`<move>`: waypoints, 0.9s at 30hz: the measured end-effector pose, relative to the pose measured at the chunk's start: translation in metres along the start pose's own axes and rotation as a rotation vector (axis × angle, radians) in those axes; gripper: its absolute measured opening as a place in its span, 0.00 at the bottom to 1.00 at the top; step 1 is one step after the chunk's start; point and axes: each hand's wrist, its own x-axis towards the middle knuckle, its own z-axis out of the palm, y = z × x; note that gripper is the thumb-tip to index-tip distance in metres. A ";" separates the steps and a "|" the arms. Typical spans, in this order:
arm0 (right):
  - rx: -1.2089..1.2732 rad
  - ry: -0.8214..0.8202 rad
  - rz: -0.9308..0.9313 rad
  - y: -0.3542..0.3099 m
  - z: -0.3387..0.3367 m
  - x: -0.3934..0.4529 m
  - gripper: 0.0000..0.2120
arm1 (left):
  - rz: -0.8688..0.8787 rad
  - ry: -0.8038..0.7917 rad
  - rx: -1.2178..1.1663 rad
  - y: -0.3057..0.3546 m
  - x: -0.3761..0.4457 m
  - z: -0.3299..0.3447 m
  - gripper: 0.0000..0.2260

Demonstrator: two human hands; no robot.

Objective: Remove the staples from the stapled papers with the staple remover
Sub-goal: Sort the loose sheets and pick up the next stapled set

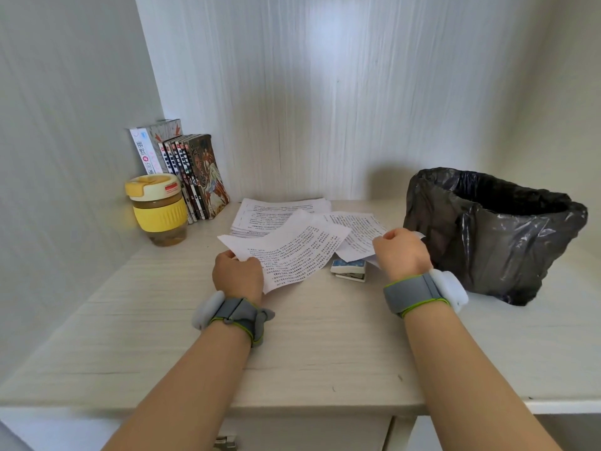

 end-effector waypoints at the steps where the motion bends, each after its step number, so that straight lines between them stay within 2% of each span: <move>1: -0.020 -0.017 -0.010 0.001 0.001 0.000 0.14 | 0.007 -0.020 0.001 -0.001 0.001 0.000 0.15; 4: -0.017 -0.057 -0.045 0.003 0.004 -0.001 0.14 | 0.033 -0.065 0.055 -0.003 0.005 -0.001 0.07; 6: -0.030 -0.074 -0.042 0.006 0.005 -0.001 0.18 | 0.039 -0.090 0.112 -0.004 0.008 -0.001 0.04; 8: -0.047 -0.082 -0.012 0.008 0.004 0.000 0.23 | 0.059 -0.110 0.180 -0.005 0.011 -0.001 0.11; 9: -0.054 -0.101 -0.011 0.010 0.004 0.001 0.22 | 0.064 -0.117 0.202 -0.005 0.011 0.000 0.14; 13: -0.065 -0.118 -0.059 0.008 0.001 0.000 0.13 | 0.051 -0.114 0.223 -0.005 0.012 -0.001 0.15; 15: -0.094 -0.085 -0.058 0.003 -0.002 0.001 0.13 | 0.052 -0.094 0.223 -0.004 0.010 -0.001 0.16; 20: -0.020 0.068 -0.024 -0.008 0.001 0.004 0.21 | 0.051 -0.086 0.209 -0.002 0.008 -0.003 0.15; 24: 0.262 0.281 -0.194 -0.003 0.009 0.000 0.18 | 0.036 -0.035 0.048 -0.003 0.006 -0.008 0.09; 27: 0.445 0.359 -0.363 0.001 0.008 -0.006 0.16 | 0.007 0.028 -0.061 -0.001 0.003 -0.011 0.14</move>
